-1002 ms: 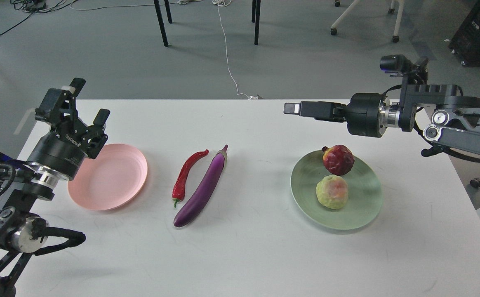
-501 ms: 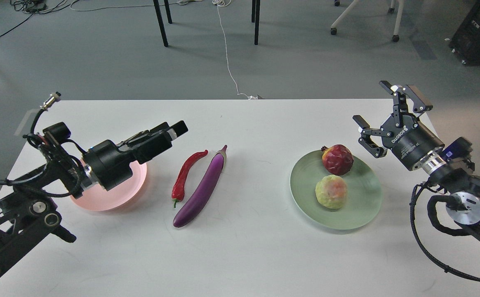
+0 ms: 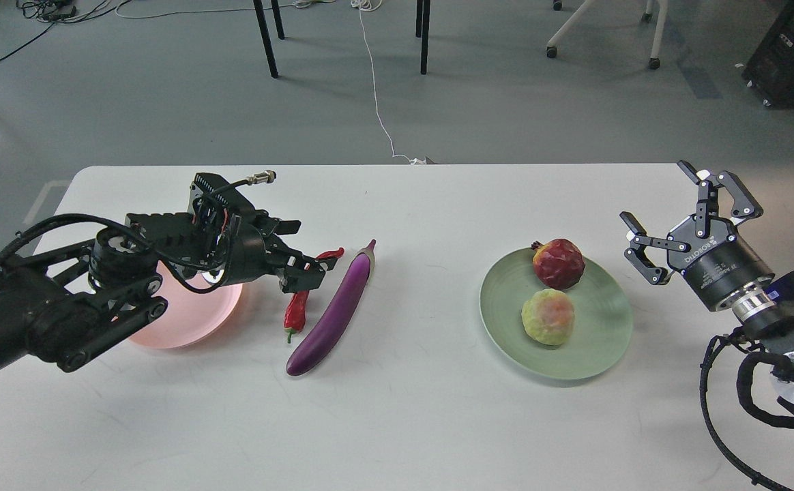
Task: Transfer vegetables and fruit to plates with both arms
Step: 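Lower the left gripper onto the red chili pepper and grasp it, then place the chili pepper on the pink plate and open the left gripper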
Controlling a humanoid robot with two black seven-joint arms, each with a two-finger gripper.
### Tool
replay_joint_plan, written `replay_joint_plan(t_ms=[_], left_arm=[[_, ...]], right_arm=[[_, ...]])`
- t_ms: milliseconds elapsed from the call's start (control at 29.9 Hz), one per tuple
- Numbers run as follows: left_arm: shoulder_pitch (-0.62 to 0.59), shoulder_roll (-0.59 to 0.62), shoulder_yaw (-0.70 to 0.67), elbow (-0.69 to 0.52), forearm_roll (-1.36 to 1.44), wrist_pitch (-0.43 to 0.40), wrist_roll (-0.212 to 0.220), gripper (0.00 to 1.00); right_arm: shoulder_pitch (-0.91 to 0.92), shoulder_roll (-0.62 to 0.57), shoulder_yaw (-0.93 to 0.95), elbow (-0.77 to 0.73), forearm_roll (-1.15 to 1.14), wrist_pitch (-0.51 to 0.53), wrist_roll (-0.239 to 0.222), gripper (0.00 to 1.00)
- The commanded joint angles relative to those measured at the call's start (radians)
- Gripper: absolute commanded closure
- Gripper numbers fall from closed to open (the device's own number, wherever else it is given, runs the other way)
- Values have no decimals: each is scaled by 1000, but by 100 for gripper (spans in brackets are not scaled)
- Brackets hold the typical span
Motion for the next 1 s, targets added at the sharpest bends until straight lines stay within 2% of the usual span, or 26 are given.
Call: replay_joint_plan(t_ms=[0,200,568,735,835,969], left_arm=[[7,-35,9,45,-2,2,0,18],[27,-40,12,93,0,7,0,28],[66,-51,12,117,1,7,0,34],[72,-51,12,119,1,7,1,55],[72,-51,12,119,1,7,3,78],[72,-51,11,119,-3,7,38,88]], right_arm=[[0,-6,2,-2,0,0,0,2],[-3,-15,0,-2,0,0,0,2],[-5,-15,0,0,0,0,0,2],[-9,-15,0,0,0,0,0,2],[-11,-15,-1,0,0,0,0,2],[-11,-15,-1,0,0,0,0,2]])
